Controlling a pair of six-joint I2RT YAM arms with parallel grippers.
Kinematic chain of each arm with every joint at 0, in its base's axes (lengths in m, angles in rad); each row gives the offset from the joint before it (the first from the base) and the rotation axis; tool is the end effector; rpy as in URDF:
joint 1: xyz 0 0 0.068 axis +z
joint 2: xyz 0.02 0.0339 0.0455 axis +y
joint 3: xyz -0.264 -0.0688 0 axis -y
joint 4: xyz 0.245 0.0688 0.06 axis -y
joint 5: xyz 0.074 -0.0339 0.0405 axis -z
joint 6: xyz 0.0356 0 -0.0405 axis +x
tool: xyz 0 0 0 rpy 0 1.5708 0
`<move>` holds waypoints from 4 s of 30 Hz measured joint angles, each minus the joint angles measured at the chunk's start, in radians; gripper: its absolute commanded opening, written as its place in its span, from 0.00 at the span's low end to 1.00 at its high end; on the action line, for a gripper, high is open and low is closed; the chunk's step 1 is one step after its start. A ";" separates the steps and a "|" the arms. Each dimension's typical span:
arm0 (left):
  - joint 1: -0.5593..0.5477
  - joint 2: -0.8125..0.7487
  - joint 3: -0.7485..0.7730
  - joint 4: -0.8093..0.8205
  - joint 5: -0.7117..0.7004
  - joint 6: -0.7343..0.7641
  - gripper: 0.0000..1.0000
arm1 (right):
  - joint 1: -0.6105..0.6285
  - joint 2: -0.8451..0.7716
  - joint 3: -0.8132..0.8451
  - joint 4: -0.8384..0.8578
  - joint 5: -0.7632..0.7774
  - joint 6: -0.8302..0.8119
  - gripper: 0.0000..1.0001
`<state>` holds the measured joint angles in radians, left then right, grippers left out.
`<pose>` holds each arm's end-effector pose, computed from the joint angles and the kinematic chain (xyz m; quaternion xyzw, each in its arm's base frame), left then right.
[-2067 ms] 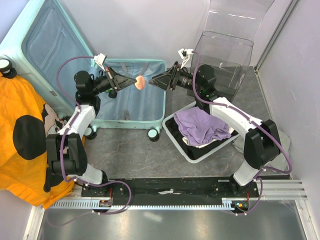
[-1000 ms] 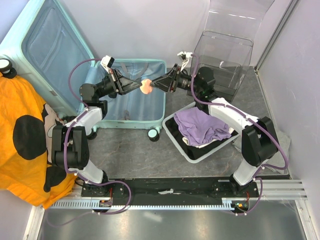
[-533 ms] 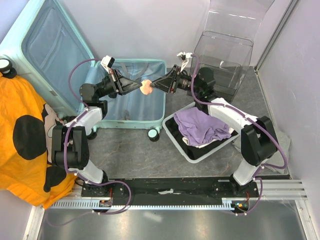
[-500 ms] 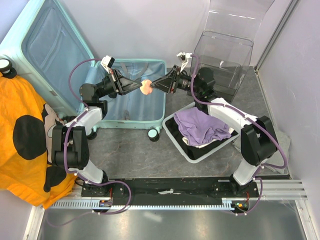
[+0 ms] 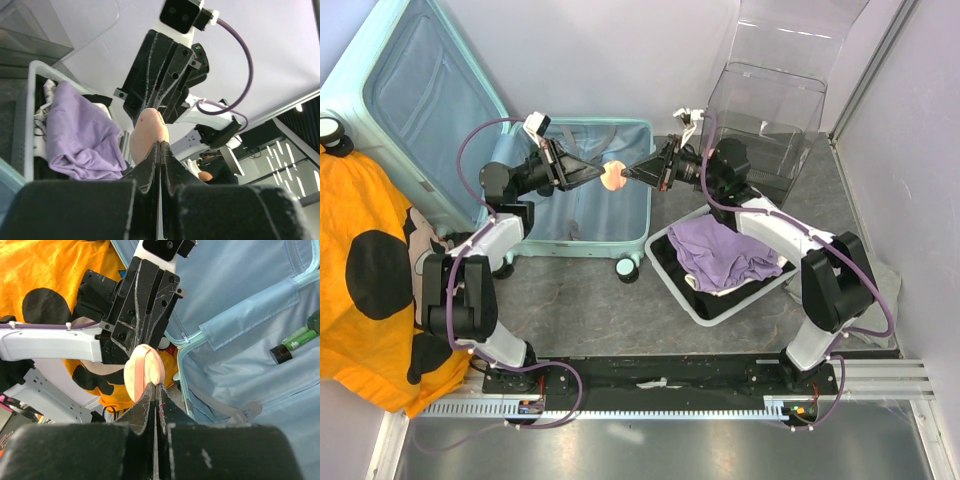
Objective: Open, take out, and arrange the luggage
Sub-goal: Place the personal item in the storage box.
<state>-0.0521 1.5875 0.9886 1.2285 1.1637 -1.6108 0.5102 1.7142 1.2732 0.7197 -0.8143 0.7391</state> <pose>0.3296 -0.0499 0.3408 0.0822 0.6137 -0.7181 0.3176 0.3360 0.2177 0.3516 -0.2510 0.5853 0.6222 0.4553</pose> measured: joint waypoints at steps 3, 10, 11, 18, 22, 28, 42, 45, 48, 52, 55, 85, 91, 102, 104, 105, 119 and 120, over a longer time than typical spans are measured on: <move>0.000 -0.023 0.000 -0.132 0.003 0.111 0.66 | -0.006 -0.022 -0.037 -0.001 0.019 -0.016 0.00; 0.035 -0.162 0.095 -0.814 -0.082 0.574 0.99 | -0.098 -0.192 -0.073 -0.278 0.157 -0.209 0.00; 0.048 -0.183 0.116 -0.896 -0.117 0.641 0.99 | -0.127 -0.217 -0.051 -0.359 0.200 -0.250 0.00; 0.104 -0.361 0.197 -1.307 -0.416 1.015 0.99 | -0.381 -0.300 0.056 -0.707 0.444 -0.386 0.00; 0.100 -0.393 0.197 -1.381 -0.484 1.102 0.99 | -0.418 -0.216 0.185 -0.851 0.577 -0.444 0.00; 0.100 -0.388 0.193 -1.443 -0.529 1.165 0.99 | -0.441 0.001 0.372 -0.972 0.636 -0.492 0.00; 0.100 -0.375 0.189 -1.462 -0.535 1.195 0.99 | -0.475 0.351 0.663 -1.148 0.531 -0.551 0.00; 0.100 -0.369 0.188 -1.463 -0.534 1.195 0.99 | -0.476 0.386 0.698 -1.171 0.483 -0.556 0.00; 0.100 -0.368 0.187 -1.463 -0.533 1.194 0.99 | -0.474 0.414 0.732 -1.193 0.447 -0.564 0.00; 0.100 -0.368 0.186 -1.462 -0.532 1.194 0.99 | -0.474 0.439 0.764 -1.218 0.412 -0.573 0.00; 0.100 -0.368 0.185 -1.460 -0.529 1.194 0.99 | -0.475 0.454 0.777 -1.240 0.391 -0.581 0.00; 0.100 -0.369 0.173 -1.457 -0.503 1.194 0.99 | -0.481 0.492 0.770 -1.293 0.360 -0.541 0.00; 0.100 -0.369 0.167 -1.452 -0.499 1.194 0.99 | -0.486 0.486 0.751 -1.283 0.350 -0.530 0.00; 0.095 -0.369 0.166 -1.450 -0.500 1.194 0.99 | -0.495 0.456 0.730 -1.262 0.289 -0.514 0.00; 0.095 -0.369 0.166 -1.450 -0.499 1.194 0.99 | -0.496 0.454 0.730 -1.258 0.282 -0.510 0.00; 0.094 -0.369 0.166 -1.449 -0.499 1.194 0.99 | -0.496 0.454 0.730 -1.257 0.278 -0.508 0.00; 0.089 -0.369 0.166 -1.449 -0.500 1.194 0.99 | -0.500 0.454 0.698 -1.254 0.250 -0.504 0.00; 0.089 -0.369 0.166 -1.448 -0.499 1.194 0.99 | -0.500 0.454 0.698 -1.255 0.249 -0.504 0.00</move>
<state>0.0368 1.2182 1.1542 -0.2199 0.6643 -0.4171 0.0097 2.1677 1.9713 -0.5350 -0.5648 0.2352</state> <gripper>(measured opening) 0.991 0.007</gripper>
